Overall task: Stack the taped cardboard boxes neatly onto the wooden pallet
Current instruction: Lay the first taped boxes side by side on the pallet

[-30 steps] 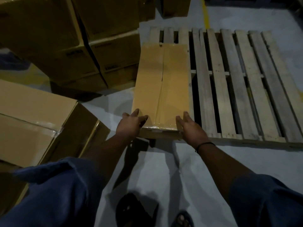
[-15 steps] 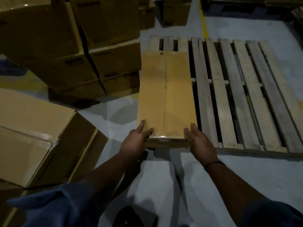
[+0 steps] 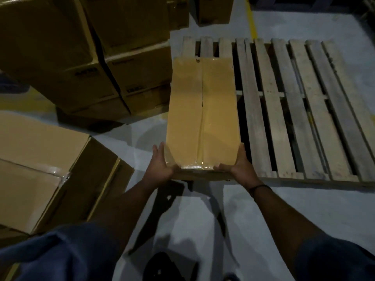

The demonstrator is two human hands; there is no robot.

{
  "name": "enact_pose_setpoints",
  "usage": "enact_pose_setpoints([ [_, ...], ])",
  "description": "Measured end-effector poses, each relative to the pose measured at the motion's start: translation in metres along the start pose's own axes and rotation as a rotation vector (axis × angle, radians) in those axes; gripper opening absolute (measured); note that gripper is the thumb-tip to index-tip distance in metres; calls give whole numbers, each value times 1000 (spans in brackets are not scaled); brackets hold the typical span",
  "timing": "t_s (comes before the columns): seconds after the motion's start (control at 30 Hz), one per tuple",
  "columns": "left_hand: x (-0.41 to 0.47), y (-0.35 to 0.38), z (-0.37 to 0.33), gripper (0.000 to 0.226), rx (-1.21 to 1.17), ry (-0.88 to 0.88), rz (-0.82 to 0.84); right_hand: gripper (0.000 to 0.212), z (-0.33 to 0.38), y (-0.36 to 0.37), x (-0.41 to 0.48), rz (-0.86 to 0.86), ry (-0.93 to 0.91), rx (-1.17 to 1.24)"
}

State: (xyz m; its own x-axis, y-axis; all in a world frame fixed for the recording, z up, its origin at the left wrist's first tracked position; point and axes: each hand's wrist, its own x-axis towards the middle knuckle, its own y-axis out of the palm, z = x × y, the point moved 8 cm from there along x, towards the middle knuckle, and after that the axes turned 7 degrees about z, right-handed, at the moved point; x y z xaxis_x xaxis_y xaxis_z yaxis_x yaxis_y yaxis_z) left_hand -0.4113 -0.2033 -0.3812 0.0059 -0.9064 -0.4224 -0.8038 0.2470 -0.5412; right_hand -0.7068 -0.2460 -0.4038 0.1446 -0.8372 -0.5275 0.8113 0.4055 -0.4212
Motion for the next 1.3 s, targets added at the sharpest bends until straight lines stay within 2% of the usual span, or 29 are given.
enact_pose_setpoints([
  [0.1, 16, -2, 4, 79, -81, -64, 31, 136, -7, 1, 8, -9, -1, 60],
  [0.3, 6, -1, 8, 84, -97, 69, -16, 103, -4, -1, -11, -69, -148, 65],
  [0.47, 11, -12, -4, 75, -95, 122, -51, 112, 7, -5, -12, -94, -172, 50],
  [0.6, 35, -18, -6, 79, -39, 80, 18, 116, 19, -3, 3, -50, -141, -30],
  [0.73, 47, -21, 4, 75, 6, 38, -3, 115, 26, -2, 17, -26, -141, -105],
  [0.93, 55, -21, 8, 89, 106, -12, 51, 113, 31, -7, 15, -9, -110, -152],
  [1.03, 54, -21, 7, 101, 217, -34, 55, 107, 36, -6, 13, -27, -122, -213],
  [1.17, 48, -21, 4, 104, 336, -16, 17, 89, 37, -1, 8, -50, -126, -365],
  [1.3, 43, -16, 2, 109, 363, -31, 19, 88, 34, -3, 4, -53, -97, -418],
])
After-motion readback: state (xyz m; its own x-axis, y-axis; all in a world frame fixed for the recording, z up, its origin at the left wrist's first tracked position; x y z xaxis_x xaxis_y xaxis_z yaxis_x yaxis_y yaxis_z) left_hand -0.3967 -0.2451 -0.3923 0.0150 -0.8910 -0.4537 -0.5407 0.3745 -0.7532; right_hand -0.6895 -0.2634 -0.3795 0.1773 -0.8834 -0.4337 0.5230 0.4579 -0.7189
